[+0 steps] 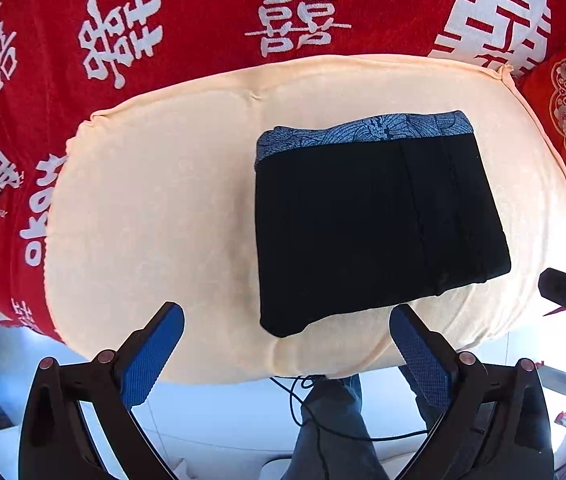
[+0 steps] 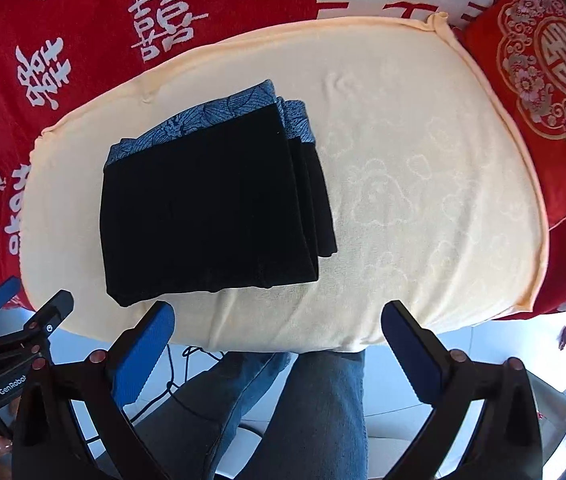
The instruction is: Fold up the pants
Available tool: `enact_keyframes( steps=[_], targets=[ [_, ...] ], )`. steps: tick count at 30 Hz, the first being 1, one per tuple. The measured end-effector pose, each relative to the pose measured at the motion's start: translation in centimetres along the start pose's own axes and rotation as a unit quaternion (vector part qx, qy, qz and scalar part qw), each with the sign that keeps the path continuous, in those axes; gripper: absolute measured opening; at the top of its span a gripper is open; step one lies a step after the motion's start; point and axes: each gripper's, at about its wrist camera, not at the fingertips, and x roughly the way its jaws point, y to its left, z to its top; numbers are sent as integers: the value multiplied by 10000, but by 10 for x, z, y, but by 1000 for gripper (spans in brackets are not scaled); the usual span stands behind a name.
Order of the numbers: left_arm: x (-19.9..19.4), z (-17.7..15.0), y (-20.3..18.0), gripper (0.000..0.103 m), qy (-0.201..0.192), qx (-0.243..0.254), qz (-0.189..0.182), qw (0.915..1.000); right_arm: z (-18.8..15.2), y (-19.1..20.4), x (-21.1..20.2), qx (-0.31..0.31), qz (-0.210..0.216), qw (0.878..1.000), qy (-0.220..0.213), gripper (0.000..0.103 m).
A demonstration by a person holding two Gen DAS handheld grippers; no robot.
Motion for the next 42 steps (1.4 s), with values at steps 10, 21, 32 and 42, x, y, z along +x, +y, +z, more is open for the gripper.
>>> enact_keyframes(
  steps=[10, 21, 32, 42],
  targets=[
    [-22, -7, 13, 103, 80, -169, -124, 9997, -5, 1, -28, 138, 33, 9999, 42, 103],
    [-33, -2, 22, 103, -16, -232, -127, 9996, 2, 21, -27, -130, 42, 9998, 136, 103],
    [-30, -2, 25, 103, 36, -278, -184, 9994, 4, 35, -29, -388, -16, 9991, 170, 103],
    [-29, -6, 27, 103, 46, -303, -168, 9994, 0, 42, -29, -482, -63, 9987, 163, 103]
  ],
)
